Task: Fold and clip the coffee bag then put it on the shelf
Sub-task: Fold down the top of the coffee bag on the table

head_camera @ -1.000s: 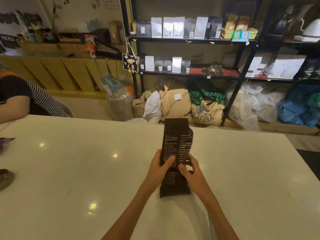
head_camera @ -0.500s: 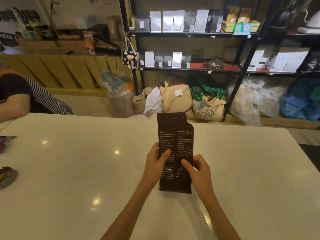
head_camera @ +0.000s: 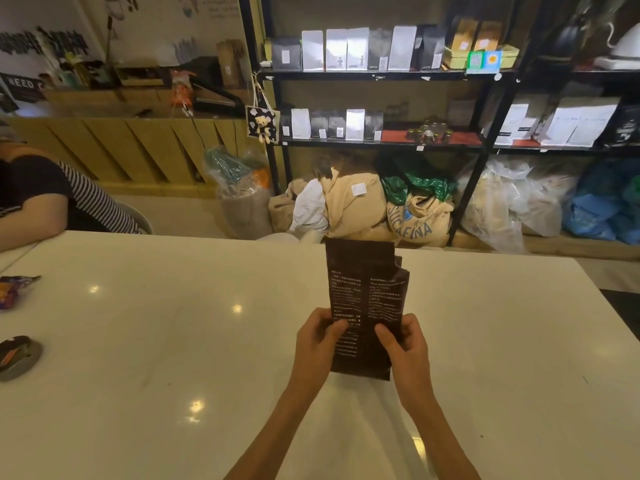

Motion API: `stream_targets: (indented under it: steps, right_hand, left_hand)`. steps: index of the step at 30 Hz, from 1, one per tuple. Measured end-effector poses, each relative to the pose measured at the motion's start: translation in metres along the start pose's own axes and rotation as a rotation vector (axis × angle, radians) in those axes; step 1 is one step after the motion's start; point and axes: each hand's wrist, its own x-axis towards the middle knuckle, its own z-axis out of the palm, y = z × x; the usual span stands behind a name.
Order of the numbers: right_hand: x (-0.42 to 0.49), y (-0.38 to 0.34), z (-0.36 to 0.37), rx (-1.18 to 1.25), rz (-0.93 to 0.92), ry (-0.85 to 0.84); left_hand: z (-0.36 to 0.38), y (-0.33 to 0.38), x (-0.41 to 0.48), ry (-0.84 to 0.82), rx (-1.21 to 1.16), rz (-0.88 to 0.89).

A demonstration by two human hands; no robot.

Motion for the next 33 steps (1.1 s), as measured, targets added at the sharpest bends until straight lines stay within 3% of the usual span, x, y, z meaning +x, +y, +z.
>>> stream_targets:
  steps: [5,10,15,19,22,25,28,33]
  right_hand:
    - [0.000,0.012,0.009,0.004,0.012,0.072]
    - [-0.006,0.015,0.010,0.276,0.169,0.083]
    - [0.000,0.011,0.008,0.015,0.074,-0.022]
    - [0.006,0.004,0.009,-0.135,0.005,-0.117]
    - [0.009,0.004,0.008,-0.204,-0.041,-0.015]
    - [0.009,0.008,0.009,-0.194,-0.041,0.043]
    - [0.009,0.003,0.011,-0.167,-0.043,-0.029]
    - [0.024,-0.017,-0.004,-0.103,-0.038,-0.109]
  left_hand:
    - [-0.003,-0.006,0.008,0.068,0.188,-0.035]
    - [-0.004,-0.012,0.000,-0.095,0.115,-0.078]
    - [-0.012,-0.012,-0.007,-0.088,-0.022,-0.099]
    - [-0.012,-0.006,0.004,0.052,0.010,-0.054]
    - [-0.013,-0.008,0.008,0.042,0.011,-0.060]
    - [-0.012,-0.011,0.009,0.011,-0.091,-0.090]
    - [-0.011,-0.004,0.014,-0.095,-0.138,-0.069]
    - [-0.013,0.005,0.030,-0.091,-0.137,-0.135]
